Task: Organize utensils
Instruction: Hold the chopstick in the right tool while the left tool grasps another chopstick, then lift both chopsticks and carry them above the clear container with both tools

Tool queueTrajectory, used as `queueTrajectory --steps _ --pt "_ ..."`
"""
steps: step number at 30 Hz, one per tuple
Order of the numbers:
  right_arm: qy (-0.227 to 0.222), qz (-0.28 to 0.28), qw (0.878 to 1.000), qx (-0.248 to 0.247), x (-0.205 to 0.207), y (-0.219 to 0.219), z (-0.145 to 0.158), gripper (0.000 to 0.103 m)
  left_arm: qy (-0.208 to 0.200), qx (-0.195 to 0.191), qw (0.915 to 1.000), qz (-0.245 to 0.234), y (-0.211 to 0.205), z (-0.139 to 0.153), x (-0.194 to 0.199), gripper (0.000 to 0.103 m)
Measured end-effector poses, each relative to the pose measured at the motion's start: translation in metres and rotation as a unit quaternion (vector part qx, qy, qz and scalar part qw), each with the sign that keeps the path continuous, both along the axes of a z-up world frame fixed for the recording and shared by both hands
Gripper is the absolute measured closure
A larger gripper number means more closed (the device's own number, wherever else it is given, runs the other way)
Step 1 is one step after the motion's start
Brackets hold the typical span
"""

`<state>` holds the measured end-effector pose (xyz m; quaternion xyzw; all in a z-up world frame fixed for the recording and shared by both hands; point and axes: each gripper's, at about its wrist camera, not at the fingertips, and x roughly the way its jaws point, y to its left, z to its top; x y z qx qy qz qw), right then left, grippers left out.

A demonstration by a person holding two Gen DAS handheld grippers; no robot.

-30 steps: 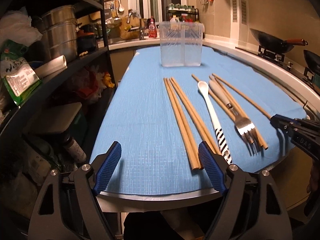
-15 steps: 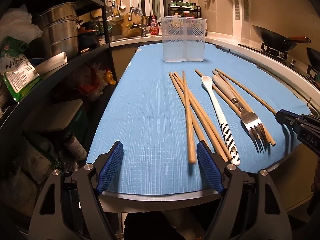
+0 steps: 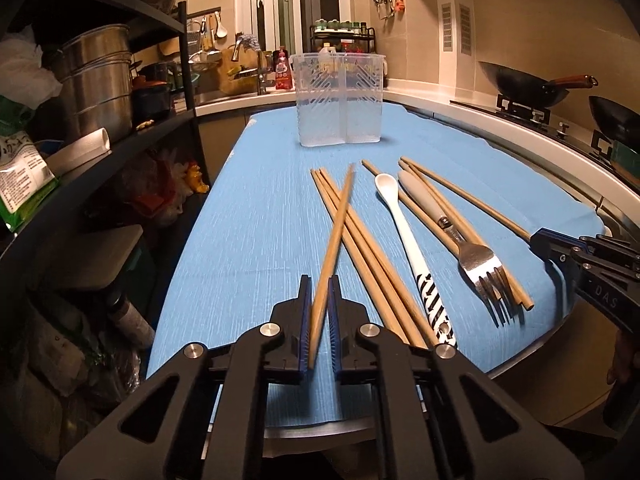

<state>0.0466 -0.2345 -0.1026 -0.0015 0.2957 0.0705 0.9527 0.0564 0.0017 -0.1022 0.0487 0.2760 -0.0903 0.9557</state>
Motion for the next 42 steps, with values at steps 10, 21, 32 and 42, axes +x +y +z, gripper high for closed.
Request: queueTrajectory --steps 10,21,32,42 --pt "-0.051 0.004 0.999 -0.001 -0.016 -0.001 0.043 0.098 -0.070 -0.010 0.9974 -0.016 -0.001 0.052 -0.025 0.097" --pt "-0.096 -0.001 0.995 0.000 -0.013 -0.003 0.099 0.098 -0.085 -0.029 0.9955 -0.029 0.004 0.113 -0.014 0.097" --pt "-0.128 -0.014 0.992 0.012 0.015 -0.016 0.151 0.098 -0.053 -0.060 0.9959 -0.042 0.011 0.154 0.024 0.097" --pt "-0.128 -0.002 0.992 0.020 0.058 -0.016 0.199 0.098 -0.031 -0.068 0.9957 -0.056 0.016 0.193 0.066 0.097"
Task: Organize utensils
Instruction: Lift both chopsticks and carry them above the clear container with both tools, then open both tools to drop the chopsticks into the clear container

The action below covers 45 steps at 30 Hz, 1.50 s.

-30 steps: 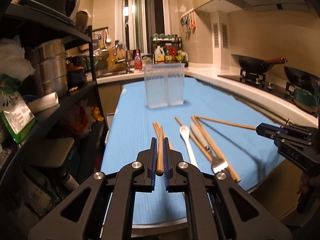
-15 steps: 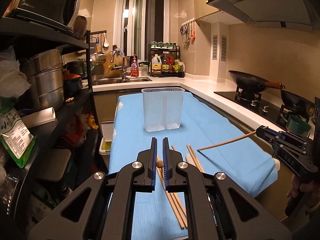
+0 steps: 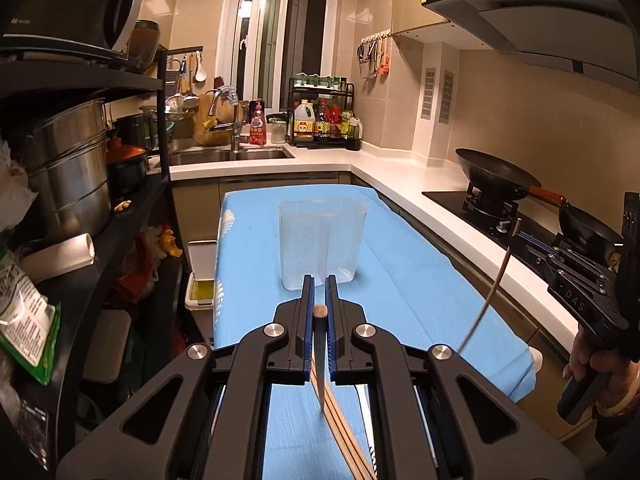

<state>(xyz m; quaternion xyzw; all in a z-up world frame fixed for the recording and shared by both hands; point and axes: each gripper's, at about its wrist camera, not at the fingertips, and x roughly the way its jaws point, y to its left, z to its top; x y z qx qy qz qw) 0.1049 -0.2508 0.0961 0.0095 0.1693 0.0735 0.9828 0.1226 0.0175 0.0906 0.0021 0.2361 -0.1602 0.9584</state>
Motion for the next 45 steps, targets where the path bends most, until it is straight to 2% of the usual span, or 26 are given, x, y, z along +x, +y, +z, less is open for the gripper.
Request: queueTrajectory --steps 10,18,23,28,34,38,45 --pt "-0.016 0.027 0.999 0.007 0.045 0.015 0.062 0.098 0.003 0.007 0.9998 -0.017 -0.006 0.045 0.050 0.097" --pt "-0.065 0.035 0.997 0.001 0.099 0.035 0.122 0.098 -0.033 0.007 0.9993 -0.017 -0.018 0.102 0.112 0.097" --pt "-0.084 0.036 0.996 -0.001 0.137 0.044 0.138 0.098 -0.059 0.010 0.9981 -0.016 -0.029 0.124 0.146 0.097" --pt "-0.095 0.033 0.995 0.000 0.171 0.047 0.142 0.098 -0.077 0.013 0.9966 -0.024 -0.045 0.133 0.176 0.098" --pt "-0.086 0.029 0.996 -0.004 0.213 0.049 0.128 0.098 -0.088 0.018 0.9955 -0.030 -0.062 0.130 0.213 0.098" --pt "-0.061 0.026 0.998 0.007 0.236 0.047 0.104 0.098 -0.078 0.018 0.9964 -0.031 -0.066 0.112 0.235 0.097" --pt "-0.026 0.017 0.999 0.015 0.251 0.043 0.063 0.098 -0.049 0.028 0.9983 -0.015 -0.060 0.067 0.260 0.098"
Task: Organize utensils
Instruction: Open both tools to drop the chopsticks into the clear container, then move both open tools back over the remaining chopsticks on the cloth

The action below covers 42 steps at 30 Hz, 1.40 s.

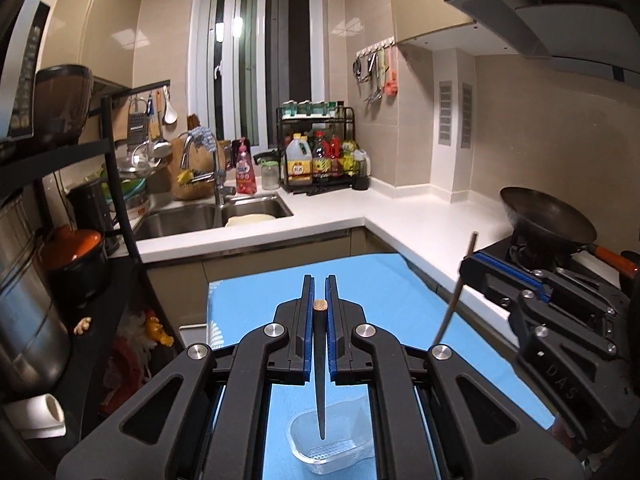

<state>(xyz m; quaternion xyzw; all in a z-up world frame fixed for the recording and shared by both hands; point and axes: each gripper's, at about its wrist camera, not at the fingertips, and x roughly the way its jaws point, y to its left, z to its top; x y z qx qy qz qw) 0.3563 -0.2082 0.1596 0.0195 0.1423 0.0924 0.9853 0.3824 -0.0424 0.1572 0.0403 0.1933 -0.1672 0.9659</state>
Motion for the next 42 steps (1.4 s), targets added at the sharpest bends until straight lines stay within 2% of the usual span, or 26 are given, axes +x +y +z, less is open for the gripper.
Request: queueTrajectory --steps 5,6,7,8,9,10,12,14,18,21,27,35,42 --pt "0.022 -0.001 1.000 0.007 0.007 -0.001 -0.017 0.097 0.008 0.000 0.9999 0.015 0.007 -0.012 0.010 0.097" --pt "0.025 0.001 1.000 0.008 0.007 0.000 -0.019 0.094 0.008 0.000 0.9998 0.016 0.007 -0.013 0.011 0.096" --pt "0.031 0.004 0.999 0.005 0.007 0.001 -0.021 0.081 0.009 -0.002 0.9998 0.018 0.008 -0.015 0.011 0.092" --pt "0.034 0.000 0.999 0.003 0.004 0.001 -0.022 0.069 0.015 -0.006 0.9996 0.024 0.011 -0.017 0.010 0.064" --pt "0.033 -0.003 0.999 0.007 0.001 0.000 -0.023 0.050 0.020 -0.009 0.9993 0.029 0.012 -0.018 0.010 0.030" --pt "0.030 -0.006 0.999 0.012 -0.005 -0.003 -0.023 0.043 0.022 -0.017 0.9990 0.036 0.016 -0.020 0.007 0.023" --pt "0.028 -0.011 0.999 0.018 -0.017 -0.007 -0.023 0.037 0.020 -0.041 0.9977 0.051 0.028 -0.023 -0.007 0.016" --pt "0.024 -0.024 0.999 0.023 -0.035 -0.013 -0.023 0.031 0.024 -0.047 0.9962 0.069 0.036 -0.028 -0.019 0.008" --pt "0.021 -0.029 0.999 0.021 -0.074 -0.017 -0.025 0.020 0.007 -0.048 0.9909 0.126 0.056 -0.033 -0.064 0.008" --pt "0.037 -0.013 0.999 0.024 -0.105 -0.017 -0.030 0.017 0.001 -0.045 0.9909 0.127 0.060 -0.035 -0.098 0.008" --pt "0.056 -0.008 0.998 0.021 -0.171 -0.012 -0.048 0.015 -0.025 0.020 0.9899 0.138 0.051 -0.050 -0.176 0.008" --pt "0.072 -0.024 0.997 -0.009 -0.249 -0.008 -0.095 0.013 -0.004 0.018 0.9916 0.128 0.054 -0.085 -0.240 0.008" --pt "0.101 -0.030 0.994 -0.009 -0.284 -0.009 -0.132 0.013 0.016 0.027 0.9935 0.109 0.045 -0.117 -0.276 0.008"
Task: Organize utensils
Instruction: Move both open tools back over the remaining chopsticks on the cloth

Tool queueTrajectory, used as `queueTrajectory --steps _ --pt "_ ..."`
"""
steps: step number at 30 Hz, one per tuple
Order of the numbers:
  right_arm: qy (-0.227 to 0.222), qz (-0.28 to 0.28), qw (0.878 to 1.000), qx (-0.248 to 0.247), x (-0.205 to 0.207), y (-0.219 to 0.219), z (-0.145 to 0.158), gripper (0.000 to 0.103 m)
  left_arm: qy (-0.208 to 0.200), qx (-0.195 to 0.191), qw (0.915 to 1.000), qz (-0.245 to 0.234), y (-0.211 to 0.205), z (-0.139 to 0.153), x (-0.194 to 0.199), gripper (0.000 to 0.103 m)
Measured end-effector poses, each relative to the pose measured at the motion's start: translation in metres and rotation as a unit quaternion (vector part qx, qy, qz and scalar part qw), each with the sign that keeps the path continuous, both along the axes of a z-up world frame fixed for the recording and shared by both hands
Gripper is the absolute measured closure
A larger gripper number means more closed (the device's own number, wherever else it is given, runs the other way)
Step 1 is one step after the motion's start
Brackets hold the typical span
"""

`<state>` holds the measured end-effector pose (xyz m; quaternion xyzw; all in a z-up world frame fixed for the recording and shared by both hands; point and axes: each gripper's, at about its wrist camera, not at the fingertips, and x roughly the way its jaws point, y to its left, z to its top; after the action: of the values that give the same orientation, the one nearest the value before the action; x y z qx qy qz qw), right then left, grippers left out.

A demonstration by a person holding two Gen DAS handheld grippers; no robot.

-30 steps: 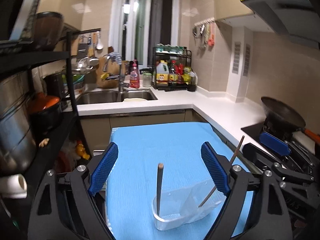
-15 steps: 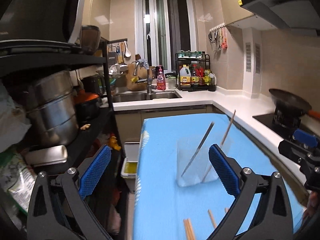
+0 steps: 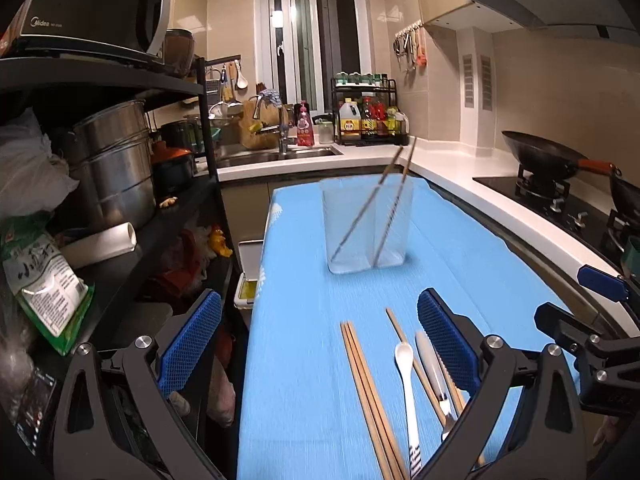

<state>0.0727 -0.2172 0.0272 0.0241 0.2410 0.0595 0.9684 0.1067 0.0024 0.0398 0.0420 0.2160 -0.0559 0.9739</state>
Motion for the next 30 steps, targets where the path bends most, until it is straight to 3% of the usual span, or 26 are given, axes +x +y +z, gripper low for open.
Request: queueTrajectory --steps 7,17,24,30 --pt "0.019 -0.003 1.000 -0.010 -0.017 0.002 -0.026 0.013 0.032 -0.023 0.9992 0.010 0.006 -0.032 -0.020 0.008" --pt "0.086 -0.004 0.996 -0.023 -0.024 -0.001 -0.092 0.015 0.070 -0.025 0.9971 0.017 0.016 -0.087 -0.043 0.008" --pt "0.099 0.041 0.994 0.003 -0.028 -0.001 -0.108 0.045 0.094 0.008 0.9955 0.009 0.004 -0.115 -0.056 0.008" --pt "0.119 0.066 0.991 -0.017 -0.031 0.008 -0.114 0.048 0.061 0.002 0.9981 0.000 -0.005 -0.104 -0.047 0.008"
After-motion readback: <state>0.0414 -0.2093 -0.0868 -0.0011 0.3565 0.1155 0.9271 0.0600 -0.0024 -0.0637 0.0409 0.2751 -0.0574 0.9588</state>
